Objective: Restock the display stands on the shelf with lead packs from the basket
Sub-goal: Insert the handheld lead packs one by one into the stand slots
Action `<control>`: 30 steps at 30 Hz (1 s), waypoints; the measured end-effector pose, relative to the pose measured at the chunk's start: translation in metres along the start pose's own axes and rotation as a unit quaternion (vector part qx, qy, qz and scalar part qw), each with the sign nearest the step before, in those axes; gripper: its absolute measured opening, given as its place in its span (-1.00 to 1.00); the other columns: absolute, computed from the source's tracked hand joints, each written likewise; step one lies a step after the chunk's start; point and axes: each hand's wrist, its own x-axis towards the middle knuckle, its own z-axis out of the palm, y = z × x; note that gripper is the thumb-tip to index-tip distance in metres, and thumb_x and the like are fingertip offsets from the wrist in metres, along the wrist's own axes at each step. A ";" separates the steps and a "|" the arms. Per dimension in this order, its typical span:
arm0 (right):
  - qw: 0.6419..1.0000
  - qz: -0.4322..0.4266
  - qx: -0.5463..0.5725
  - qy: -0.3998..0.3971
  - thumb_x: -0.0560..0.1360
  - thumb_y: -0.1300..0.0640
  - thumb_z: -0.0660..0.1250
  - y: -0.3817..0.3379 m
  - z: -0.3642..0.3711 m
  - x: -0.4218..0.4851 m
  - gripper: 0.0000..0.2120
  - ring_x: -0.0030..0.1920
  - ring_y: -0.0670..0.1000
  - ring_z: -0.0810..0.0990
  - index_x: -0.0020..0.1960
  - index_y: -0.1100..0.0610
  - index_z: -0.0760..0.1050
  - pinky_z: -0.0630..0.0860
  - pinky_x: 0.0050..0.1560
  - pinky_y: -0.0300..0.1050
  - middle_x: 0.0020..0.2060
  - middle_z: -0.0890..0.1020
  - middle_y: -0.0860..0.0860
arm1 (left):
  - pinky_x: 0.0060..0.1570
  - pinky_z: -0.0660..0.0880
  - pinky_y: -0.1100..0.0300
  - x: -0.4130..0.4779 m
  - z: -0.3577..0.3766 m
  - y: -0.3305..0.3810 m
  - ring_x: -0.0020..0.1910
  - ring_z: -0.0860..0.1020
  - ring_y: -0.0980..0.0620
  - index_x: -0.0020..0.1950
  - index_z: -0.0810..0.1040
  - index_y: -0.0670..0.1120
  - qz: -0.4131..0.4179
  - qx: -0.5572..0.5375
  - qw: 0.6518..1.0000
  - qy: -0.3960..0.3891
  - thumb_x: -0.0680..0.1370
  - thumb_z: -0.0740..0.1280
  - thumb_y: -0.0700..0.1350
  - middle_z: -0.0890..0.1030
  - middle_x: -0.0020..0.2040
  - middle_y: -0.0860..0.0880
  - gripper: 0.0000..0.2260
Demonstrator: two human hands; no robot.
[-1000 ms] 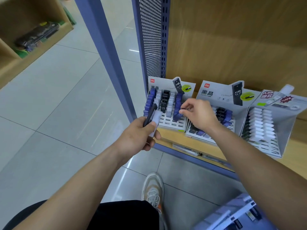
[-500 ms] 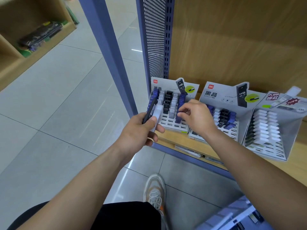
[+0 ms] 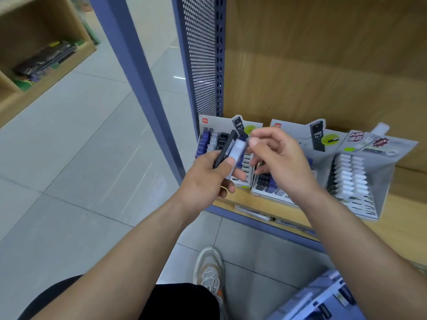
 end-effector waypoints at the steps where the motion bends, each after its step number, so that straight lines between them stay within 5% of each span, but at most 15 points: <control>1: 1.000 0.001 0.003 -0.016 0.58 0.16 0.38 -0.004 -0.004 -0.005 -0.92 -0.28 -0.01 0.62 0.06 0.05 0.57 0.58 -0.29 -0.13 -0.20 0.63 0.06 | -0.35 0.43 0.19 0.000 0.006 0.003 -0.38 0.49 0.03 0.24 0.54 -0.05 0.003 0.008 1.000 -0.014 0.72 0.18 -0.10 0.71 -0.15 -0.01 -0.82; 12: 0.999 0.017 0.044 0.021 0.55 0.40 0.30 -0.014 -0.077 -0.053 -0.78 -0.32 0.04 0.56 0.03 0.13 0.62 0.54 -0.22 -0.05 -0.29 0.56 0.13 | -0.41 0.45 0.26 0.002 0.060 0.031 -0.41 0.51 0.03 0.15 0.54 -0.13 0.020 -0.068 0.997 -0.042 0.70 0.24 -0.15 0.74 -0.12 -0.15 -0.88; 21: 0.999 0.034 0.020 -0.001 0.51 0.25 0.45 -0.011 -0.119 -0.080 -0.88 -0.30 0.11 0.62 -0.14 0.15 0.51 0.57 -0.24 -0.09 -0.34 0.60 0.13 | -0.43 0.46 0.25 0.006 0.106 0.030 -0.45 0.54 0.06 0.09 0.57 -0.11 0.061 0.028 0.993 -0.098 0.67 0.28 -0.13 0.73 -0.19 -0.14 -0.90; 27: 0.998 0.058 -0.026 -0.026 0.61 0.30 0.29 0.018 -0.141 -0.095 -0.66 -0.28 0.03 0.46 0.30 -0.01 0.51 0.46 -0.21 -0.13 -0.24 0.48 0.05 | -0.44 0.39 0.22 0.010 0.116 0.017 -0.46 0.50 0.08 0.05 0.64 -0.14 0.046 0.156 0.983 -0.087 0.66 0.29 -0.05 0.70 -0.26 -0.04 -0.80; 30: 0.995 0.095 -0.030 -0.019 0.64 0.31 0.21 0.035 -0.154 -0.101 -0.63 -0.28 0.01 0.48 0.33 -0.05 0.51 0.51 -0.15 -0.13 -0.13 0.47 0.09 | -0.48 0.25 0.21 0.016 0.105 0.007 -0.53 0.30 0.09 0.05 0.61 -0.29 0.008 0.220 0.974 -0.056 0.64 0.33 0.03 0.41 -0.43 0.02 -0.64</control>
